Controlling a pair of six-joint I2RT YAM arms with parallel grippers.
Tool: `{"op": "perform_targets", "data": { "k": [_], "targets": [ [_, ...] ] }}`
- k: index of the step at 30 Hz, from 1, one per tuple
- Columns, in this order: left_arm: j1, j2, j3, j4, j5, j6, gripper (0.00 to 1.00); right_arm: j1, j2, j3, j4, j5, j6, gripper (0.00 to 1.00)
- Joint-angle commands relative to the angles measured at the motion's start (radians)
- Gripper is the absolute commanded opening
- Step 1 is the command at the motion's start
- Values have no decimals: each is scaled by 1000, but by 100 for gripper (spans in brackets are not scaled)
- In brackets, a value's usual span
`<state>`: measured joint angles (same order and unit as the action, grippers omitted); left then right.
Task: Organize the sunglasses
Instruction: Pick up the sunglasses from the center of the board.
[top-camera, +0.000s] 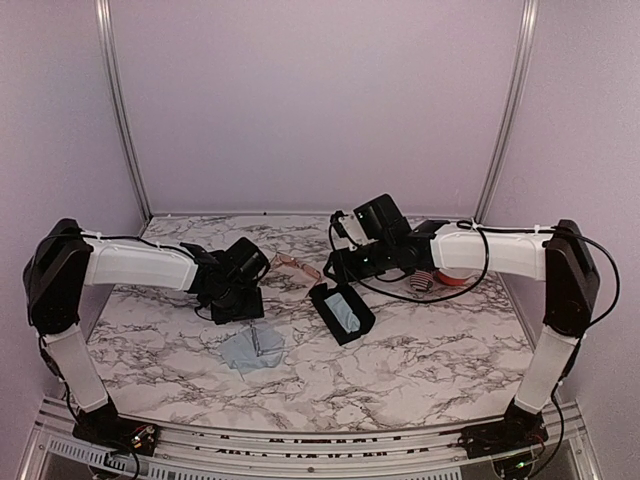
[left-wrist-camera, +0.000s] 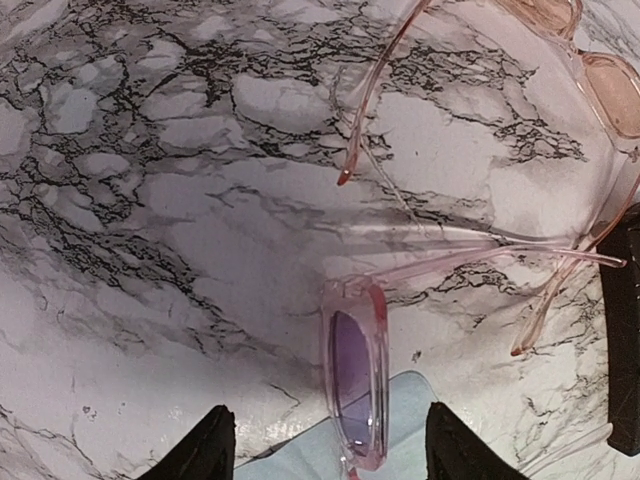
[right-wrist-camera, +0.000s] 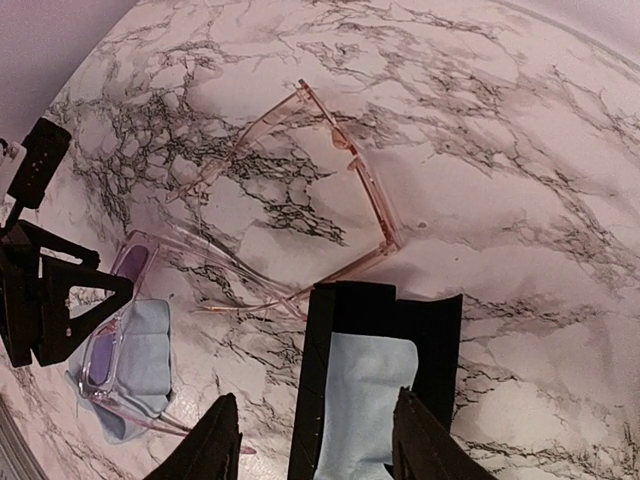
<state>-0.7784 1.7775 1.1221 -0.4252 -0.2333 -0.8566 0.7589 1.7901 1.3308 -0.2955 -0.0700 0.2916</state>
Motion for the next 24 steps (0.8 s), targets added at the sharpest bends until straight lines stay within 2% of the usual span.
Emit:
{"op": "perform_targets", "data": {
  "k": [1, 8, 18, 23, 24],
  "targets": [
    [-4, 41, 40, -46, 11, -6, 64, 14, 5, 8, 24, -9, 22, 51],
    [-7, 82, 65, -45, 26, -3, 55, 14, -1, -28, 42, -13, 27, 50],
    [-13, 104, 63, -43, 32, -12, 33, 14, -4, -39, 45, -7, 23, 50],
    [-16, 97, 62, -44, 28, -14, 26, 14, 3, -39, 45, -7, 24, 50],
    [-18, 97, 62, -44, 28, -13, 21, 14, 3, -38, 45, -8, 25, 50]
  ]
}}
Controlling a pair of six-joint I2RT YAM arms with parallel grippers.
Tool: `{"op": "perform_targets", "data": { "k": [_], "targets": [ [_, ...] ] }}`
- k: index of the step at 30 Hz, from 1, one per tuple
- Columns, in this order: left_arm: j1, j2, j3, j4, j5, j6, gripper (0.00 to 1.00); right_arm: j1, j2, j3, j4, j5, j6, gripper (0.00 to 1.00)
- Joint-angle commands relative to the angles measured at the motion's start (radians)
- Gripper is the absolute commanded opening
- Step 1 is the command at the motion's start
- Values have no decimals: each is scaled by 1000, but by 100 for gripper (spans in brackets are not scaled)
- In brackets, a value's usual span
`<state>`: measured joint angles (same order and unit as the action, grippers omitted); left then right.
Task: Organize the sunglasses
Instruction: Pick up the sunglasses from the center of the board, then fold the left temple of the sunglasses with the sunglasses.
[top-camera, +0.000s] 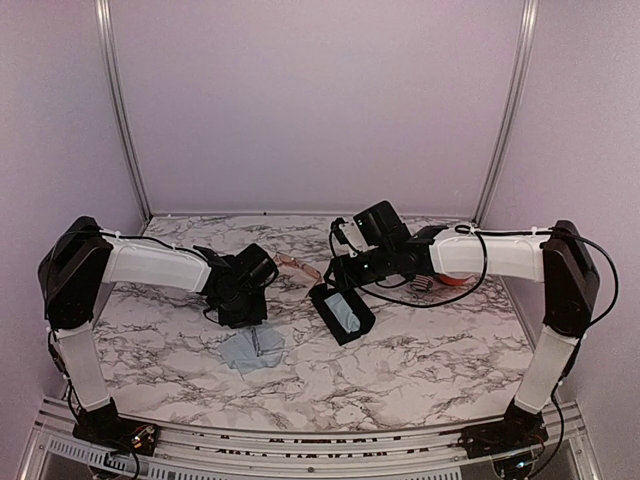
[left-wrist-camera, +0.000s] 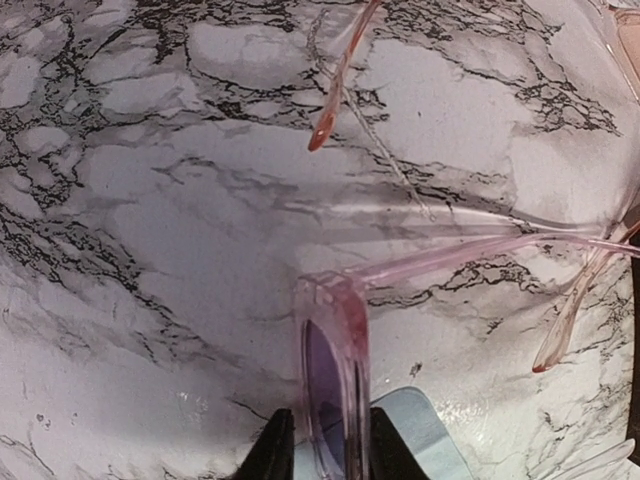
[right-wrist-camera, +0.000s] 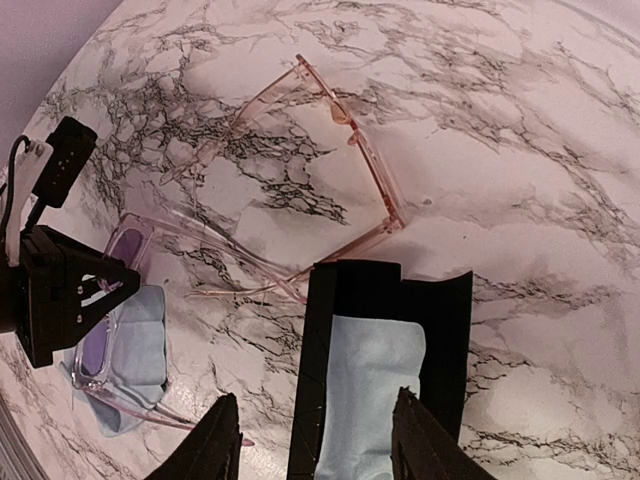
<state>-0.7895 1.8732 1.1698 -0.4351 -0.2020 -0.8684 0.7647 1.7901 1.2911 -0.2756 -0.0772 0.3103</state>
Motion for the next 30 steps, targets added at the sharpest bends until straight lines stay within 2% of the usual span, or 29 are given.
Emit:
{"op": "perform_targets", "data": {
  "k": [1, 5, 18, 25, 30],
  "targets": [
    [-6, 3, 14, -33, -4, -1, 18, 8, 4, 1, 26, -2, 6, 50],
    [-8, -1, 12, -32, -5, -6, 14, 8, 6, 5, 23, -4, 7, 50],
    [-10, -83, 0, -33, -55, -5, 14, 13, -8, 61, -8, 3, -2, 50],
    [-6, -169, 21, -9, -106, 47, 14, 13, -69, 98, 10, 27, -29, 51],
    [2, -226, 30, 51, -94, 145, 14, -7, -138, 90, 44, 47, -40, 51]
  ]
}}
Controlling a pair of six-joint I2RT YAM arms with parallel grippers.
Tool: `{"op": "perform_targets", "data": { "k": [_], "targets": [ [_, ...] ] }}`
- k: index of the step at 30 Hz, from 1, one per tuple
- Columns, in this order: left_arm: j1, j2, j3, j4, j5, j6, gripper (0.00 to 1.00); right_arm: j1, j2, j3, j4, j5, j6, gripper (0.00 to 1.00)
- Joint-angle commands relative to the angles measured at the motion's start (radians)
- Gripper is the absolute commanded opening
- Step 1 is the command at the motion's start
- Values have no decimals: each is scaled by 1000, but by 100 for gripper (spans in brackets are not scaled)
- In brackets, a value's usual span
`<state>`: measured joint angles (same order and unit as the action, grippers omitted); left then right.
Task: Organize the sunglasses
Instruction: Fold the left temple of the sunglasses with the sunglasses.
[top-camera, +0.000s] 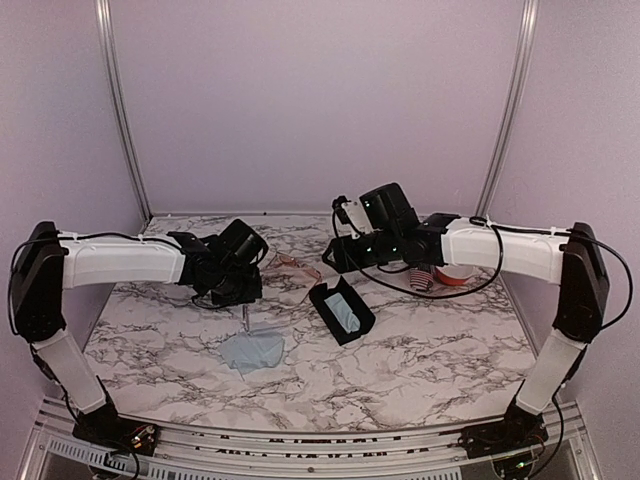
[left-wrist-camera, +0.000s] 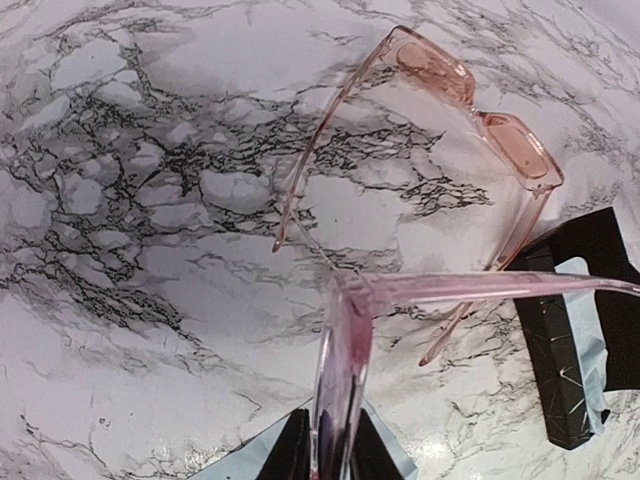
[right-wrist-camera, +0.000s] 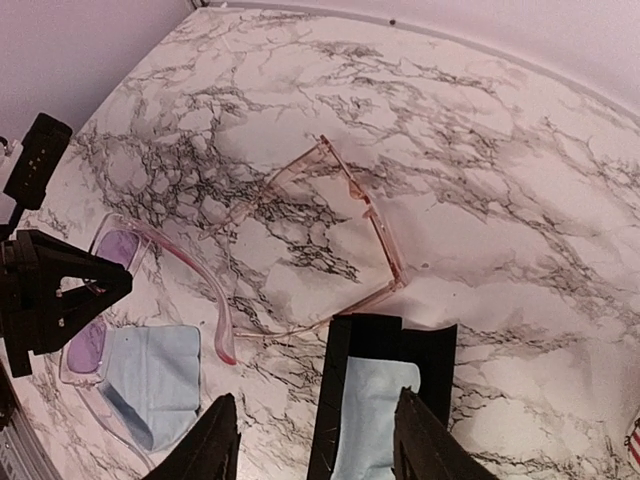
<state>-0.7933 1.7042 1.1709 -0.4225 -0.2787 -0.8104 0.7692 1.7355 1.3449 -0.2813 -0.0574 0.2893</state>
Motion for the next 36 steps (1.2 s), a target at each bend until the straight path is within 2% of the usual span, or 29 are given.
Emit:
{"op": "perform_targets", "data": {
  "k": [1, 4, 7, 16, 23, 28, 33, 36],
  "targets": [
    [7, -68, 32, 45, -18, 111, 14, -22, -101, 30, 56, 25, -15, 51],
    [12, -103, 34, 76, -10, 202, 14, -70, -162, -3, 97, -35, -5, 52],
    [14, -139, 31, 119, 7, 330, 13, -119, -207, -27, 133, -167, -9, 53],
    [14, -228, 114, 89, 148, 633, 13, -114, -227, -39, 136, -390, -151, 52],
    [14, -274, 114, 96, 364, 812, 14, -89, -244, -103, 288, -600, -165, 45],
    [17, -268, 112, 128, 445, 846, 13, -83, -265, -107, 316, -621, -157, 40],
    [74, -288, 118, 199, 567, 742, 12, -84, -292, -143, 406, -700, -109, 33],
    [92, -308, 89, 235, 600, 711, 10, -84, -292, -152, 482, -774, -52, 23]
  ]
}}
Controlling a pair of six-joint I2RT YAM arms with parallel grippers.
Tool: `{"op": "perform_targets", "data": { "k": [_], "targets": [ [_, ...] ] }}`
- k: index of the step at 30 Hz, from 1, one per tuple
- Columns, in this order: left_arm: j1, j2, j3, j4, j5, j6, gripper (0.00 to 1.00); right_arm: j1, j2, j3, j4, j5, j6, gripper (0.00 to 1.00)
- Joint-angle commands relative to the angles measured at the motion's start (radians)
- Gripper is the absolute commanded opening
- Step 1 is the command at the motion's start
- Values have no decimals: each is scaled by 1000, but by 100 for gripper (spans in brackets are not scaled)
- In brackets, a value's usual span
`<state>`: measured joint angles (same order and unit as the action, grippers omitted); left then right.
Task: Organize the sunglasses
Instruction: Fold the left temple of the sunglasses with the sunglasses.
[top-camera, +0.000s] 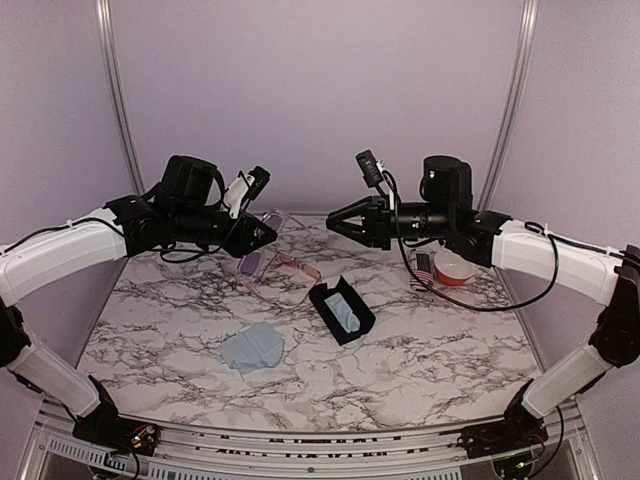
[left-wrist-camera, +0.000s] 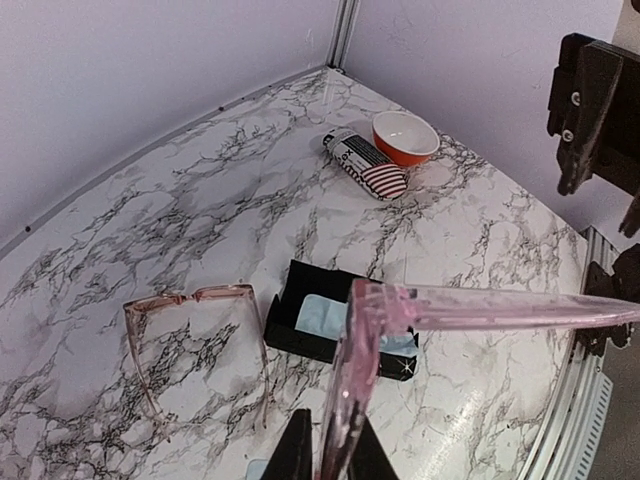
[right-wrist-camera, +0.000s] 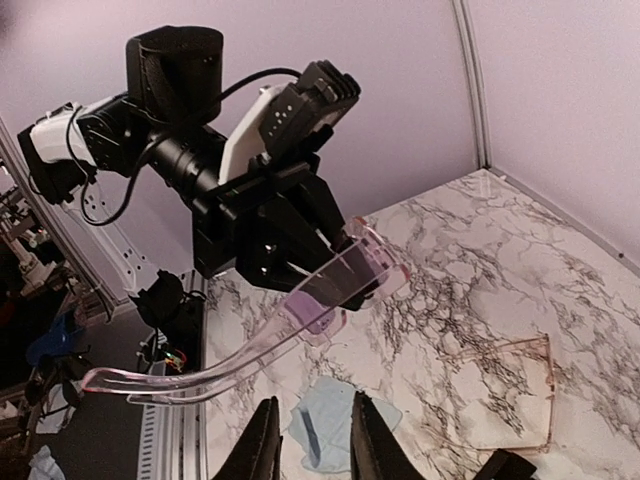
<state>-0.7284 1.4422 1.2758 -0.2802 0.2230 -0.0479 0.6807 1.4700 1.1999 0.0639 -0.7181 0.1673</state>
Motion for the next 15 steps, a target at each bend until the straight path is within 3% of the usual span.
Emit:
{"op": "perform_targets", "data": {
  "k": [1, 7, 15],
  "targets": [
    [32, -53, -27, 105, 116, -60, 9, 6, -25, -12, 166, -139, 93, 22],
    [40, -91, -79, 157, 187, -84, 11, 13, -19, -5, 309, -252, 201, 19],
    [41, -94, -90, 177, 219, -119, 11, 108, 33, 89, 299, -254, 189, 15]
  ]
}}
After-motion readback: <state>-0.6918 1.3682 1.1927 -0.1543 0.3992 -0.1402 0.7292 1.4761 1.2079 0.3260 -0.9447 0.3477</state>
